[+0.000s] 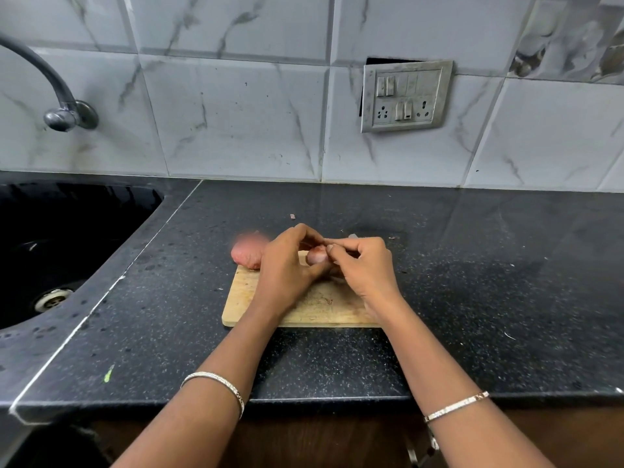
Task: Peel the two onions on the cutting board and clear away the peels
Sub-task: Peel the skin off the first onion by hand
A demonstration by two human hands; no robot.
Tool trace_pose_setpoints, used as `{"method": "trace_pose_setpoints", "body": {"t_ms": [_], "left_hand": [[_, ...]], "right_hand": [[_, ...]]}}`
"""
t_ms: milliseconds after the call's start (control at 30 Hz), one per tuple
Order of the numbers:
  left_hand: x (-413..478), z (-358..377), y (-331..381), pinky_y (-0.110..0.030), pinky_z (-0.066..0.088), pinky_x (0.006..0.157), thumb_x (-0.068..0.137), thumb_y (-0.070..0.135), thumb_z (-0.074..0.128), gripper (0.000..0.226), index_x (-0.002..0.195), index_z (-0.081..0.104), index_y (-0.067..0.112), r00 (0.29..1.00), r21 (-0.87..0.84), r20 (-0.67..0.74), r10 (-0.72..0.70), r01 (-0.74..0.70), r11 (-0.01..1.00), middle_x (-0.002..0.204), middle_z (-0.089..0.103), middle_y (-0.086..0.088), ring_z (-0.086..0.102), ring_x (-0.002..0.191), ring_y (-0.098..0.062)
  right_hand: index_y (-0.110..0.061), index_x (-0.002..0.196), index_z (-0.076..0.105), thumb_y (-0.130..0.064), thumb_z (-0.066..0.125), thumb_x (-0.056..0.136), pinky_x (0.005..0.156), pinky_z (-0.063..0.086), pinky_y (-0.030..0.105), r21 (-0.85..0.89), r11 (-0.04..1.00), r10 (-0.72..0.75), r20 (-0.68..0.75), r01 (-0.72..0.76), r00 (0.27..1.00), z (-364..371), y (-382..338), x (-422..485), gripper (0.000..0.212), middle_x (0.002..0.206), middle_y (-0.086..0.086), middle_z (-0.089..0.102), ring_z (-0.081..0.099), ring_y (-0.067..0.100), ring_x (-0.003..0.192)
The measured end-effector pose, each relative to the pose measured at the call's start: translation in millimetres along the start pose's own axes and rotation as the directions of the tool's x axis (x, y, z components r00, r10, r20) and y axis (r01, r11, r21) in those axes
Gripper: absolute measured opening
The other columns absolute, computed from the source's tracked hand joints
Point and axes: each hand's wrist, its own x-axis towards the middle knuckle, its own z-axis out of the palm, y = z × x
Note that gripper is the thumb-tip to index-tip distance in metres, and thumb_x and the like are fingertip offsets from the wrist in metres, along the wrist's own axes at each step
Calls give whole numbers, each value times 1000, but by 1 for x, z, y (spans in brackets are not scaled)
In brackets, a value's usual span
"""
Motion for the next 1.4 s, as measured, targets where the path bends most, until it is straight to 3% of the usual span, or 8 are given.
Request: {"method": "trace_pose_setpoints", "body": {"t_ms": [167,400,500,633,767,933,1100,1400], "left_hand": [[1,0,-1,-12,48,86,67,20,95,44,103,70,18,999,-54,33,-6,8,998,100,72,11,65,94,0],[5,-1,-10,-24,56,92,68,12,94,53,114,67,17,990,-223,80,-120,135,965,107,74,7,71,98,-5],[5,-2,-11,-25,56,93,69,9,93,52,115,69,12,991,-236,75,-109,123,964,107,75,5,71,98,-6],[2,-3,-8,-24,56,90,72,9,90,46,114,71,19,997,-209,47,-63,71,975,103,76,10,71,96,-4],[1,-3,-6,-28,57,91,75,2,84,46,116,75,19,999,-197,22,-28,32,980,104,77,10,71,96,-3],[2,-3,-5,-26,59,84,72,-1,88,58,123,69,19,994,-283,42,-100,108,953,98,76,1,73,87,-12],[1,-3,-2,-19,57,78,79,8,85,28,100,74,22,998,-261,25,-54,59,964,87,77,8,72,82,-4],[-3,-3,4,-37,63,57,88,20,79,11,96,75,15,996,-230,-92,-14,-8,973,87,76,10,73,83,-10]], "right_hand": [[-33,92,82,-26,74,78,87,60,48,171,984,61,-29,-55,998,-2,6,1,18,86,-8,79,74,16,92],[-17,84,82,-1,77,81,83,62,48,291,956,51,-82,-25,995,-9,6,2,17,81,6,78,77,27,81],[-19,83,83,-14,78,79,85,61,50,287,957,-12,-83,35,996,-7,9,3,8,84,4,79,77,26,84],[-19,107,78,-37,88,69,88,60,45,320,947,-12,16,6,1000,-9,10,3,44,97,2,79,75,20,96],[-23,110,78,-43,91,67,89,59,43,226,972,-68,52,55,996,-8,7,0,49,101,-5,78,74,13,99],[-4,102,75,-12,82,80,82,61,39,526,843,109,44,-116,993,-11,-2,-2,25,94,15,77,74,30,89],[-7,91,74,-14,68,94,65,58,28,680,697,242,75,-227,967,-16,-7,0,11,76,9,72,65,18,67],[-5,112,73,-34,70,93,78,61,35,647,708,216,182,-282,959,-16,-5,-2,35,98,17,74,68,22,80]]}}
